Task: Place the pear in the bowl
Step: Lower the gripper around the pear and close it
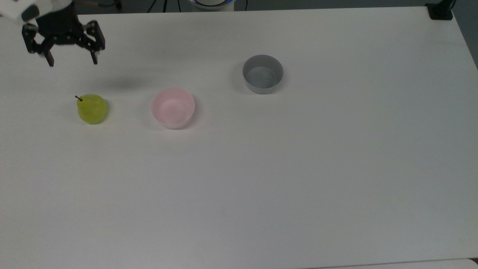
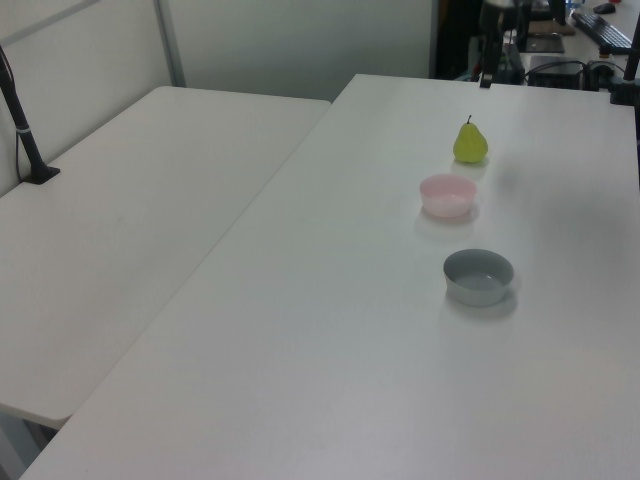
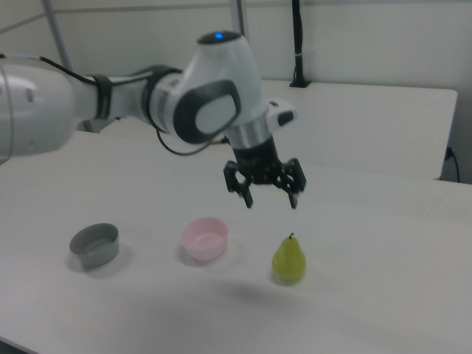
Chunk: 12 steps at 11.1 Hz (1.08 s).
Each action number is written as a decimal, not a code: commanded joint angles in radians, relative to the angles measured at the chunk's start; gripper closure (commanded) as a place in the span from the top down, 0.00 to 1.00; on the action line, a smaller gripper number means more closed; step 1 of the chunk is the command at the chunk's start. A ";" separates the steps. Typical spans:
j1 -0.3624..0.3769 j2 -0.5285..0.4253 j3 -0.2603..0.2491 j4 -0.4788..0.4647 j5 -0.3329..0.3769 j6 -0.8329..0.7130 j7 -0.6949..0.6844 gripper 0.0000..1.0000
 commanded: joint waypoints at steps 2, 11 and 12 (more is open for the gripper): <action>0.004 0.106 -0.036 -0.037 -0.007 0.119 -0.006 1.00; 0.018 0.243 -0.036 -0.054 -0.004 0.278 0.056 0.92; 0.019 0.247 -0.034 -0.053 -0.002 0.278 0.059 0.77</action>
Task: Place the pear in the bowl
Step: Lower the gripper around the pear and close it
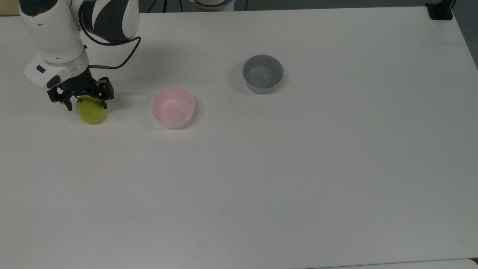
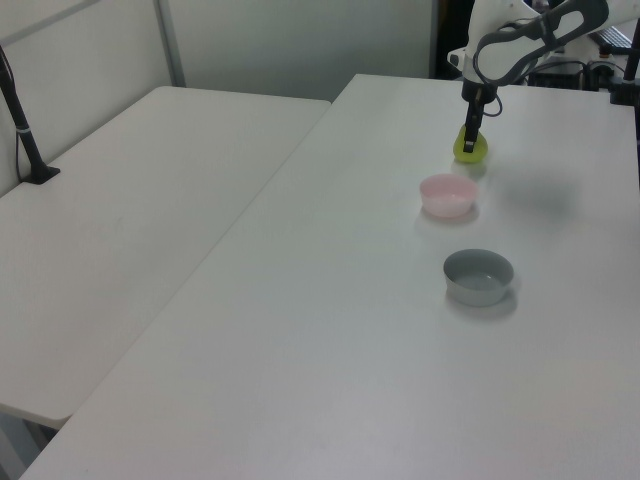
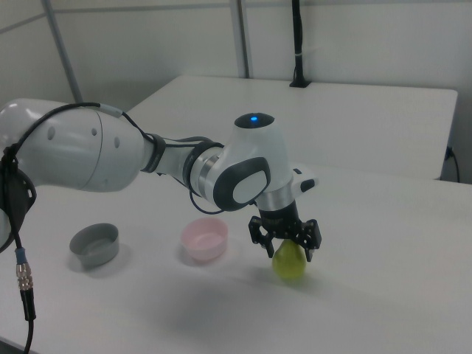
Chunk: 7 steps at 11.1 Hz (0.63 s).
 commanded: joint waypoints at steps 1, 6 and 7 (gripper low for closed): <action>0.013 0.002 -0.006 -0.018 -0.001 0.028 0.032 0.59; 0.015 -0.051 0.000 -0.012 -0.001 -0.010 0.038 0.24; 0.016 -0.083 0.006 -0.006 -0.002 -0.082 0.035 0.24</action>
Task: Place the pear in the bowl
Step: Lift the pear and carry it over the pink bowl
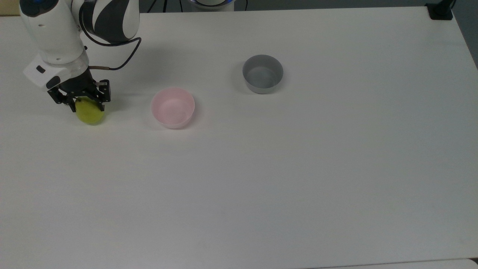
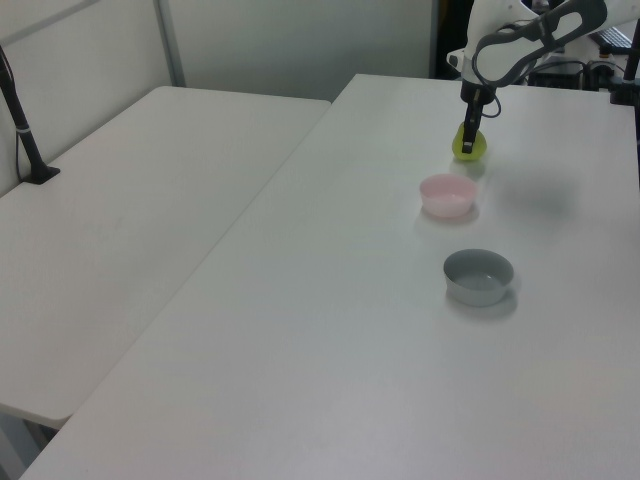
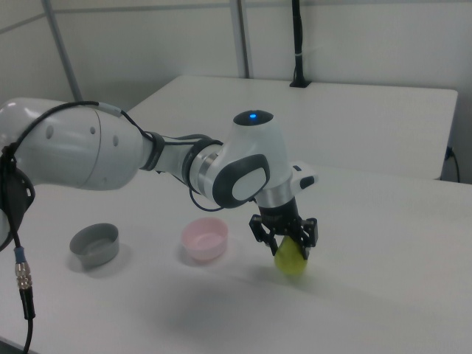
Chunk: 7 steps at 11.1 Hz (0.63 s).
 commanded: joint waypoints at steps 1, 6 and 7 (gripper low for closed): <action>0.025 -0.120 0.014 -0.012 -0.002 -0.139 0.014 0.24; 0.148 -0.236 0.018 0.060 -0.007 -0.386 0.117 0.24; 0.177 -0.255 0.037 0.050 -0.013 -0.400 0.188 0.24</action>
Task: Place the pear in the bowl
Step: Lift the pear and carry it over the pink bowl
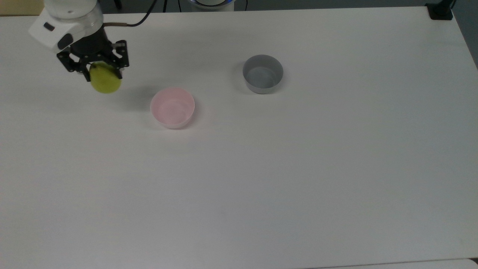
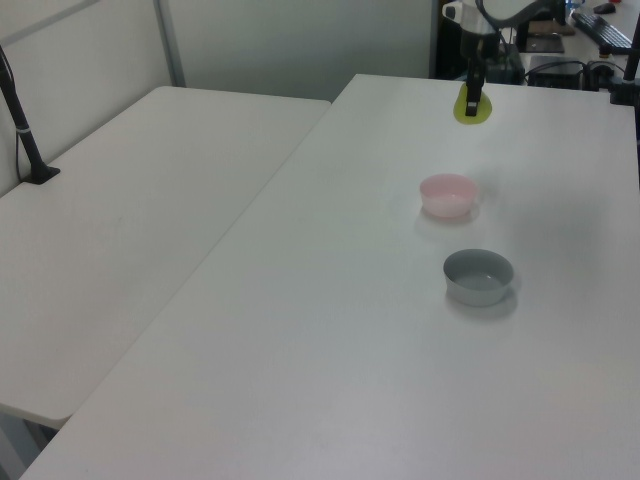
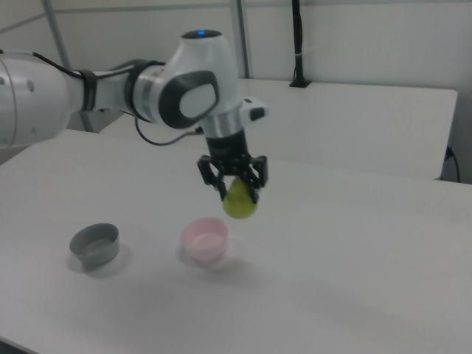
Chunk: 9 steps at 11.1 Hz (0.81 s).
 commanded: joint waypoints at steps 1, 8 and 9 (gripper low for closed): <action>0.086 -0.047 0.042 -0.023 -0.018 -0.059 0.194 0.24; 0.155 -0.002 0.074 -0.183 -0.082 0.089 0.317 0.24; 0.156 0.022 0.074 -0.181 -0.099 0.120 0.343 0.24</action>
